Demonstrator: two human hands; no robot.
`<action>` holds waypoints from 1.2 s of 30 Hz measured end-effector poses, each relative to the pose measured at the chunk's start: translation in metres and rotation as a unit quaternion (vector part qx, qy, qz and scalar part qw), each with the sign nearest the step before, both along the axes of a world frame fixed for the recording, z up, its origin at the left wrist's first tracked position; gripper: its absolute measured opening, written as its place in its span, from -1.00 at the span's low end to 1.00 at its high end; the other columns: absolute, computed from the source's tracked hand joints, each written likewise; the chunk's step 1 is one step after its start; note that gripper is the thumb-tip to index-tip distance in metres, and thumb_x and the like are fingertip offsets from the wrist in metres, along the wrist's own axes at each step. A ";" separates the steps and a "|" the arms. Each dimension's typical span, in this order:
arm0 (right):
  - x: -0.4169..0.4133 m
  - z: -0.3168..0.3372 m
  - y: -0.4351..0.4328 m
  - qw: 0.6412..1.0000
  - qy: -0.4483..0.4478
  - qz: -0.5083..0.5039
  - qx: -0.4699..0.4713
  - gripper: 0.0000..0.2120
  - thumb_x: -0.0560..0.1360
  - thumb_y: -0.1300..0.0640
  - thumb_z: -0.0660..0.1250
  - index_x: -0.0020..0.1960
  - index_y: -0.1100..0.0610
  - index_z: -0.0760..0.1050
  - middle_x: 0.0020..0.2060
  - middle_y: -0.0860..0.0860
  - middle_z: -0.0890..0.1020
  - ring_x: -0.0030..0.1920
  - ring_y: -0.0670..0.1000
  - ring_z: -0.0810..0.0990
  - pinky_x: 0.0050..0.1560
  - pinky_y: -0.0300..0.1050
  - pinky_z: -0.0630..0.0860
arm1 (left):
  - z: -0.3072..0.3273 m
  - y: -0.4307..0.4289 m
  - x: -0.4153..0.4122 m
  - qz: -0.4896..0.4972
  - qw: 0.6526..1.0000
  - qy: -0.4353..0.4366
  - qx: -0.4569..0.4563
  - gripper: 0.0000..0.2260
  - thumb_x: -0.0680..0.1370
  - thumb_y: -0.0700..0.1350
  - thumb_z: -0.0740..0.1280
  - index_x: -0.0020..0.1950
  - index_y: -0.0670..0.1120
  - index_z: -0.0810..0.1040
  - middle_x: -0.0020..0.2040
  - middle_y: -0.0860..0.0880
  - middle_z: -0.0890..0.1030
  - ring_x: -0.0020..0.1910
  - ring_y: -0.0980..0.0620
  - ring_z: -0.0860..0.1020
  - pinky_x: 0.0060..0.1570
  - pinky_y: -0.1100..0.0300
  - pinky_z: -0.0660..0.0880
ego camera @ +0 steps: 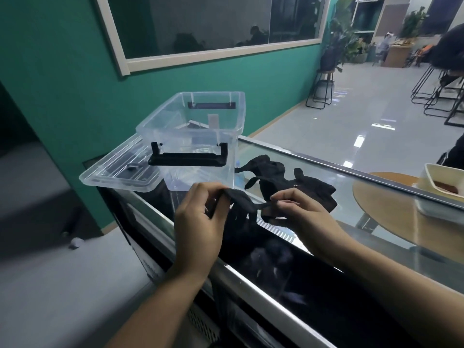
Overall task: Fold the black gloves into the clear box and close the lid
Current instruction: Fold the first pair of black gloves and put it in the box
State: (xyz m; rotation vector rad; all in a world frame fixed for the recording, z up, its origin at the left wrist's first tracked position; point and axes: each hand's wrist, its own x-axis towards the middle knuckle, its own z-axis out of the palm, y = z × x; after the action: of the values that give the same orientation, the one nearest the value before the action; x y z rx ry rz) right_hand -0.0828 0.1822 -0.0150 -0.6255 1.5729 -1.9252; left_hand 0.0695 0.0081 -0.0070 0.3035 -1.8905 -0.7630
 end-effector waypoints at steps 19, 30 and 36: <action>0.057 0.007 0.001 0.962 0.105 0.229 0.106 -0.65 0.79 0.06 0.17 0.37 0.26 0.57 0.28 0.16 0.73 0.34 0.14 0.69 0.47 0.24 0.53 | 0.008 0.009 0.002 0.014 0.977 -0.105 -0.183 -0.85 0.55 -0.21 0.55 0.09 -0.03 0.73 -0.06 0.06 0.60 -0.26 0.02 0.63 -0.23 0.07 0.64; 0.044 -0.004 -0.014 0.960 -0.198 0.197 -0.022 -0.37 0.70 -0.30 0.17 0.50 0.15 0.55 0.25 0.20 0.67 0.29 0.18 0.60 0.61 0.21 0.32 | -0.021 -0.001 0.022 -0.085 0.976 -0.189 -0.068 -0.39 0.43 -0.14 0.64 0.43 0.09 0.53 0.27 0.20 0.46 0.22 0.29 0.50 0.21 0.49 0.44; 0.041 0.004 -0.023 0.956 -0.204 0.209 0.001 -0.27 0.71 -0.34 0.11 0.44 0.27 0.56 0.39 0.20 0.63 0.44 0.17 0.58 0.61 0.12 0.34 | -0.032 0.000 0.031 -0.080 0.975 -0.178 -0.108 -0.82 0.52 -0.14 0.46 0.11 0.00 0.72 0.02 0.16 0.63 0.05 0.11 0.63 0.09 0.01 0.60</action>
State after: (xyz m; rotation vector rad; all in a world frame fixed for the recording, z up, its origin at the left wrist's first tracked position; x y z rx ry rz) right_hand -0.0422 0.1591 -0.0113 -0.4749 1.0826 -1.6049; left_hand 0.1001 0.0085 -0.0394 0.1584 -2.3380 -0.6294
